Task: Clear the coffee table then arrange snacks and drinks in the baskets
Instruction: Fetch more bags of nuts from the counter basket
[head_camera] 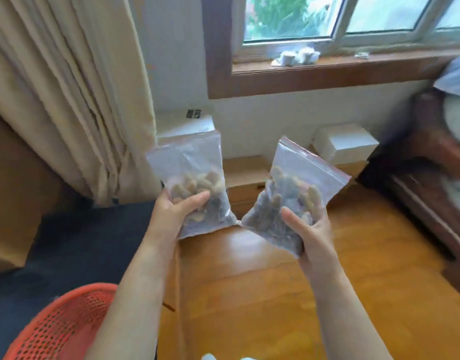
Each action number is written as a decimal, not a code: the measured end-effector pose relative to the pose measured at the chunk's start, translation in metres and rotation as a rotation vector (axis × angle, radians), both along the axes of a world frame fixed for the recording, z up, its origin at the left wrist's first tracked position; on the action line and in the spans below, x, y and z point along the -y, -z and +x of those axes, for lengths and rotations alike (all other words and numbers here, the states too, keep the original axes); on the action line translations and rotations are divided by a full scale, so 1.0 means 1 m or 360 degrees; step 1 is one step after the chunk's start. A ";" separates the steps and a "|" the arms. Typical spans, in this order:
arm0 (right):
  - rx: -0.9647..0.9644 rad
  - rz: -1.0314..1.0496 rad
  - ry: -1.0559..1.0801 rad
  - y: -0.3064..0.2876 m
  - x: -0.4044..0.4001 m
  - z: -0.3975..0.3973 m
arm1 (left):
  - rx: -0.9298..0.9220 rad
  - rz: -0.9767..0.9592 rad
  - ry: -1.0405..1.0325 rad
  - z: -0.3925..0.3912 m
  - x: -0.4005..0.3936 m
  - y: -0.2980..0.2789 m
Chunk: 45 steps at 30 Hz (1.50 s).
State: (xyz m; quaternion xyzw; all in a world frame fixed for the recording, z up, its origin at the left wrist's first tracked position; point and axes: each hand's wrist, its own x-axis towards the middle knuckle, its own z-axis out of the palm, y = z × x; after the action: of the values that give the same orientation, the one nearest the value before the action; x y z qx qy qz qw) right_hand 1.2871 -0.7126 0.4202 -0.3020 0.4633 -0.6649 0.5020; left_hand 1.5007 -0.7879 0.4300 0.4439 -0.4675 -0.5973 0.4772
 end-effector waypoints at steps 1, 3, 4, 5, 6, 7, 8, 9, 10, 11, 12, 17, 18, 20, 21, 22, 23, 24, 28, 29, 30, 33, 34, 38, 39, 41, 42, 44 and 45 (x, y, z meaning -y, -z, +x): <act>-0.0047 -0.0023 0.0054 -0.004 -0.013 -0.018 | 0.0027 0.0007 0.0050 -0.021 -0.006 -0.005; -0.0112 -0.0058 0.0185 -0.009 -0.048 -0.060 | 0.0083 0.0017 0.0192 -0.070 -0.024 -0.013; -0.0132 -0.0064 0.0257 -0.010 -0.067 -0.080 | 0.0108 0.0020 0.0265 -0.094 -0.035 -0.015; -0.0133 -0.0053 0.0340 -0.010 -0.086 -0.098 | 0.0131 0.0025 0.0341 -0.116 -0.046 -0.016; -0.0119 -0.0045 0.0406 -0.010 -0.104 -0.113 | 0.0156 0.0028 0.0410 -0.135 -0.056 -0.017; -0.0100 -0.0035 0.0481 -0.009 -0.124 -0.130 | 0.0183 0.0029 0.0490 -0.158 -0.068 -0.018; -0.0091 -0.0029 0.0548 -0.007 -0.143 -0.147 | 0.0204 0.0033 0.0569 -0.179 -0.079 -0.019; -0.0087 -0.0026 0.0613 -0.006 -0.164 -0.165 | 0.0233 0.0038 0.0651 -0.202 -0.091 -0.020; -0.0090 -0.0019 0.0678 -0.004 -0.184 -0.182 | 0.0256 0.0039 0.0736 -0.225 -0.104 -0.020; -0.0091 -0.0010 0.0734 -0.003 -0.199 -0.195 | 0.0274 0.0038 0.0809 -0.244 -0.115 -0.020; -0.0086 -0.0002 0.0810 -0.002 -0.219 -0.212 | 0.0292 0.0047 0.0894 -0.268 -0.129 -0.020; -0.0078 0.0015 0.1168 0.006 -0.304 -0.283 | 0.0374 0.0080 0.1238 -0.373 -0.184 -0.013; -0.0062 0.0015 0.1212 0.008 -0.313 -0.290 | 0.0380 0.0070 0.1280 -0.386 -0.188 -0.013; -0.0035 0.0039 0.1377 0.017 -0.352 -0.318 | 0.0396 0.0062 0.1440 -0.435 -0.211 -0.003; -0.0011 0.0047 0.1436 0.021 -0.364 -0.327 | 0.0408 0.0053 0.1490 -0.453 -0.219 0.001; 0.0015 0.0067 0.1511 0.027 -0.380 -0.338 | 0.0417 0.0048 0.1569 -0.474 -0.229 0.005; 0.0042 0.0079 0.1587 0.033 -0.395 -0.349 | 0.0433 0.0045 0.1652 -0.495 -0.240 0.010; 0.0064 0.0085 0.1647 0.038 -0.408 -0.360 | 0.0445 0.0043 0.1727 -0.516 -0.249 0.015; 0.0133 0.0152 0.1828 0.058 -0.445 -0.412 | 0.0440 0.0038 0.1943 -0.597 -0.281 0.032; 0.0144 0.0169 0.1864 0.062 -0.451 -0.429 | 0.0433 0.0030 0.1996 -0.621 -0.287 0.037; 0.0147 0.0187 0.1886 0.066 -0.457 -0.447 | 0.0423 0.0022 0.2045 -0.643 -0.293 0.041; 0.0149 0.0228 0.1935 0.069 -0.467 -0.501 | 0.0392 0.0010 0.2163 -0.710 -0.310 0.045; 0.0156 0.0240 0.1954 0.068 -0.471 -0.519 | 0.0391 0.0006 0.2201 -0.733 -0.316 0.045; 0.0132 0.0294 0.2089 0.067 -0.495 -0.577 | 0.0425 -0.0011 0.2396 -0.811 -0.340 0.043; 0.0135 0.0303 0.2143 0.068 -0.505 -0.587 | 0.0435 -0.0012 0.2449 -0.830 -0.349 0.044; 0.0145 0.0298 0.2247 0.070 -0.523 -0.604 | 0.0447 -0.0002 0.2549 -0.862 -0.368 0.046; 0.0160 0.0293 0.2309 0.072 -0.536 -0.612 | 0.0454 0.0005 0.2611 -0.879 -0.381 0.047; 0.0200 0.0305 0.2411 0.075 -0.562 -0.628 | 0.0477 0.0007 0.2730 -0.910 -0.410 0.049; 0.0222 0.0302 0.2444 0.076 -0.575 -0.638 | 0.0485 0.0001 0.2785 -0.926 -0.425 0.050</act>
State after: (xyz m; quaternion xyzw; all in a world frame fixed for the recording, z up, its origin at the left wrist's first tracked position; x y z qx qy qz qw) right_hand 0.6492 -0.1372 0.3439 0.1903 0.5649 -0.8015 -0.0476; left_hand 0.5752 -0.3625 0.3801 0.0022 -0.6975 -0.6827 -0.2179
